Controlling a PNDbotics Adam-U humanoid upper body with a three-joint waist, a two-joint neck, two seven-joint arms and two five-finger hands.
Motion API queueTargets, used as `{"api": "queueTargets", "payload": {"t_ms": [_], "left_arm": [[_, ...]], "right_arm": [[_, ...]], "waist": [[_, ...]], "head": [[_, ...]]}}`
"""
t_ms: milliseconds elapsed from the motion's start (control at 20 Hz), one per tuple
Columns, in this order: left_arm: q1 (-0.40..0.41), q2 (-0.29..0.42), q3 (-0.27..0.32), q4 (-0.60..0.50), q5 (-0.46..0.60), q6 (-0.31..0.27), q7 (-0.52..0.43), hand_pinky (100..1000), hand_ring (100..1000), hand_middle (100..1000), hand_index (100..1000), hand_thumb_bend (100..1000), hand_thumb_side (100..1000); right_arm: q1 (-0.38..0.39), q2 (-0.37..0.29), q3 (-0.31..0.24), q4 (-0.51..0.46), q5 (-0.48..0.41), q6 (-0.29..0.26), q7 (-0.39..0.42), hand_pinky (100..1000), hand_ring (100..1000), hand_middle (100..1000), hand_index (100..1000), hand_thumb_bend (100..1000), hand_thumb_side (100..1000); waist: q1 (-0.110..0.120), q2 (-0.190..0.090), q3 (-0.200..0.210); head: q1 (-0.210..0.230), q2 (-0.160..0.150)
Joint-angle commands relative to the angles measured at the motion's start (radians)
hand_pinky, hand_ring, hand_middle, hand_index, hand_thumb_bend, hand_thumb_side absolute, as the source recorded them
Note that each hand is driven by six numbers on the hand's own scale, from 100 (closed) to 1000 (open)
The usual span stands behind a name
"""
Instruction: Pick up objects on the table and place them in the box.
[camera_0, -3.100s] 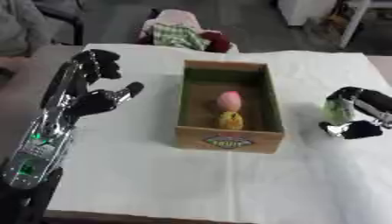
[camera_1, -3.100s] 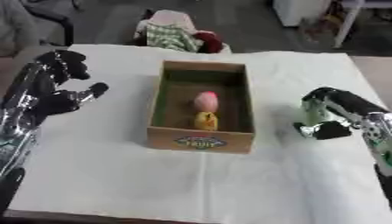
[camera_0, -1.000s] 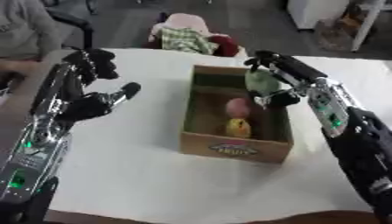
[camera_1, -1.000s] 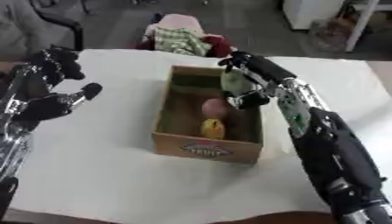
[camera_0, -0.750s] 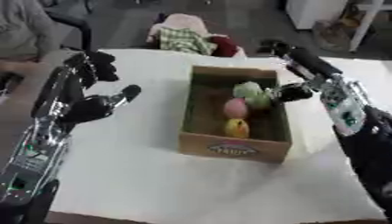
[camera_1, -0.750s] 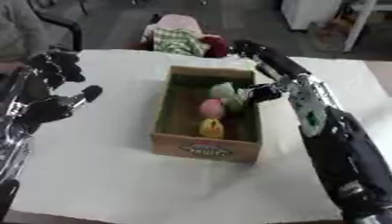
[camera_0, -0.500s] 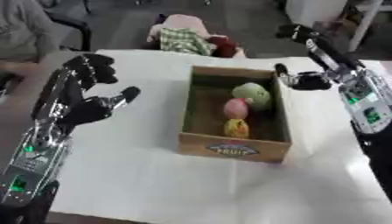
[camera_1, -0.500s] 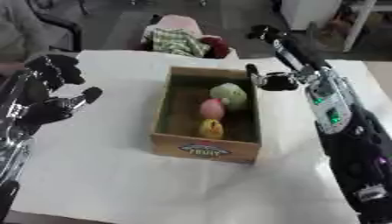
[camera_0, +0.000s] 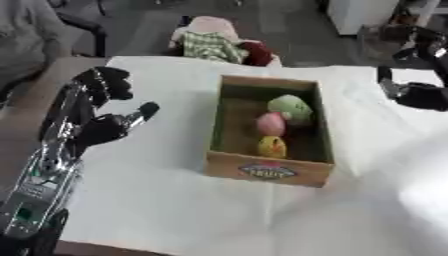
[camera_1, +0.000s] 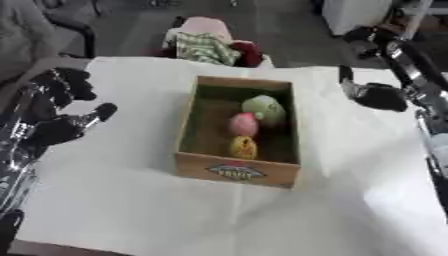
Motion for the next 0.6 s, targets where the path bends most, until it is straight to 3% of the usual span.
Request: {"api": "queueTargets", "payload": {"t_ms": [50, 400, 600], "left_arm": [[0.008, 0.016, 0.024, -0.022, -0.013, -0.008, 0.013, 687, 553, 511, 664, 685, 100], [0.030, 0.007, 0.032, -0.030, -0.025, -0.016, 0.016, 687, 552, 510, 664, 688, 100], [0.037, 0.003, 0.033, -0.030, -0.027, -0.017, 0.017, 687, 552, 509, 664, 688, 100]], "right_arm": [[0.013, -0.029, -0.036, -0.042, -0.036, 0.027, -0.010, 742, 1000, 827, 827, 100, 100], [0.188, -0.014, -0.111, -0.165, -0.124, 0.088, -0.018, 738, 1000, 816, 813, 100, 100], [0.242, -0.004, -0.129, -0.220, -0.141, 0.115, -0.012, 736, 1000, 813, 809, 100, 100]], "waist": [[0.006, -0.009, -0.012], [0.007, -0.013, -0.017], [0.007, -0.011, -0.018]], "head": [[0.016, -0.001], [0.018, 0.005], [0.016, 0.008]]}}
